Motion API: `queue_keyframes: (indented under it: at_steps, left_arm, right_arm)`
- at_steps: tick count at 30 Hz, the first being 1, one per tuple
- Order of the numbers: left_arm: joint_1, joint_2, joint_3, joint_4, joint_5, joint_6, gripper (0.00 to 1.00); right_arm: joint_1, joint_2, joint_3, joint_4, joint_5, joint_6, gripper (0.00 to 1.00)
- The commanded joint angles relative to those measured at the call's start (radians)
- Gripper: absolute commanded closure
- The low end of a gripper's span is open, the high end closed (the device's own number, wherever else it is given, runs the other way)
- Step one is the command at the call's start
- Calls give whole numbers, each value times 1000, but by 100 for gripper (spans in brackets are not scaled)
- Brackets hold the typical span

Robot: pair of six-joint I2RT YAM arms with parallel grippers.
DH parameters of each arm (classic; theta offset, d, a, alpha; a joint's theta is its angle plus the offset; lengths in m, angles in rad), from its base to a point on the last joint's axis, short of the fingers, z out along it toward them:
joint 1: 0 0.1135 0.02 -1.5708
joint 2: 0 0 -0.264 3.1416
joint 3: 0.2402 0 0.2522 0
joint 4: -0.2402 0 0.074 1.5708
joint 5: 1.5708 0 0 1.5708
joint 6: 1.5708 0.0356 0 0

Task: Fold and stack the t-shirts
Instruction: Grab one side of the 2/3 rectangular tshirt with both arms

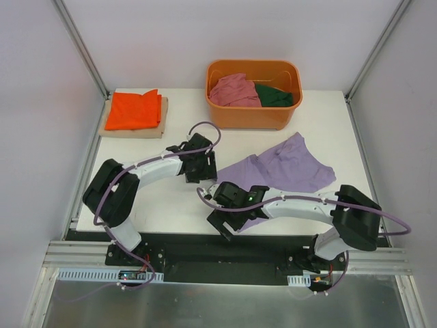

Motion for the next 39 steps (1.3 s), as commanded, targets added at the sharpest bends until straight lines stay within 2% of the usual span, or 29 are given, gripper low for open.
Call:
queue_keyframes:
  at_steps: [1,3,5,8,16,18,20,23,25,29,30,33,39]
  left_arm:
    - [9,61,56,30,47,-17,36]
    - [9,97,67,35,56,-19,39]
    - [9,124,78,37,61,-17,42]
    - [9,153,84,37,75,-23,52]
    - [9,146,41,37,64,-43,94]
    - [9,137,29,37,56,-53,100]
    - [9,126,21,37,47,-56,100]
    - [9,109,15,37,20,-57,100]
    - [12,74,-8,35,0,-53,100]
    - [10,-65,-83,37,-135,-33,100]
    - [10,-101,-105,37,-167,-28,100]
    - [22,-222,-180,27,-226,-20,100]
    - [69,-472,-266,-97,-362,-37,100]
  right_arm:
    - [3,43,39,-60,47,3,11]
    - [3,50,30,-65,98,3,12]
    - [3,58,18,-68,107,3,17]
    - [5,72,2,-65,90,3,24]
    - [11,109,-39,-60,113,46,34]
    - [17,124,-39,-60,126,51,41]
    - [23,150,-30,-65,136,52,49]
    - [40,179,-8,-79,167,58,69]
    - [58,179,4,-93,189,60,75]
    - [86,124,30,-70,143,13,91]
    - [89,112,38,-61,123,12,99]
    - [98,83,74,-33,64,-23,99]
    - [118,54,162,79,-195,-21,99]
